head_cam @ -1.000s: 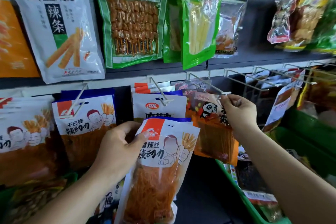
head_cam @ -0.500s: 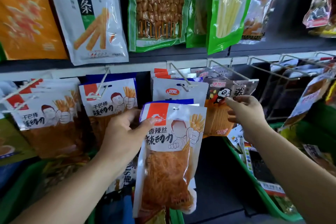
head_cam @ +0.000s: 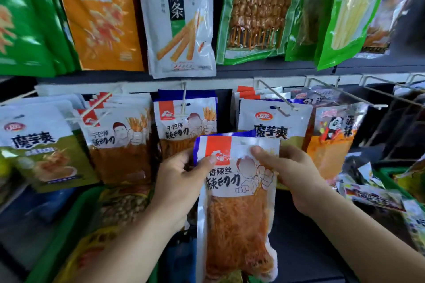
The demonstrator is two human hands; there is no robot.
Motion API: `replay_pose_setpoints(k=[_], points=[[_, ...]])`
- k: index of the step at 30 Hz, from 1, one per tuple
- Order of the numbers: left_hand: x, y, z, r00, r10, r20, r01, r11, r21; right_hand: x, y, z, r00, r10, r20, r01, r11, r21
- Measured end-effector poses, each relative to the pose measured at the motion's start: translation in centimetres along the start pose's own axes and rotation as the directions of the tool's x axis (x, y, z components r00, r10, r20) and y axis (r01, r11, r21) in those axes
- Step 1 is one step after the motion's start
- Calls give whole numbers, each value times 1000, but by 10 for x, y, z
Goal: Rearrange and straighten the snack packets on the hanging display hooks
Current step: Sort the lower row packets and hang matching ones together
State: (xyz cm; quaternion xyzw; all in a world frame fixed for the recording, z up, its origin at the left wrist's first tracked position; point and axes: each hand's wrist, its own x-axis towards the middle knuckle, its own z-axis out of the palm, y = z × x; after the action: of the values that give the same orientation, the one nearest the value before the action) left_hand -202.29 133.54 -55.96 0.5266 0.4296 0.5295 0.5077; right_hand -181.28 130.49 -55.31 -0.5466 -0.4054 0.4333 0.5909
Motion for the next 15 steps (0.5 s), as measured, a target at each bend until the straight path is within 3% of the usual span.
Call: replay_pose_setpoints(k=[3, 7, 10, 15], points=[[0, -2, -4, 999, -41, -9, 41, 996, -77, 2, 13, 12, 998, 33, 54, -37, 996, 77], [6, 0, -20, 992, -118, 39, 120, 991, -57, 13, 23, 18, 997, 41, -60, -36, 996, 84], [16, 3, -40, 975, -220, -8, 214, 956, -203, 20, 20, 8, 994, 34, -108, -22, 994, 111], [23, 0, -53, 964, -265, -1, 257, 935, -244, 23, 16, -1, 1000, -9, -26, 11, 995, 101]])
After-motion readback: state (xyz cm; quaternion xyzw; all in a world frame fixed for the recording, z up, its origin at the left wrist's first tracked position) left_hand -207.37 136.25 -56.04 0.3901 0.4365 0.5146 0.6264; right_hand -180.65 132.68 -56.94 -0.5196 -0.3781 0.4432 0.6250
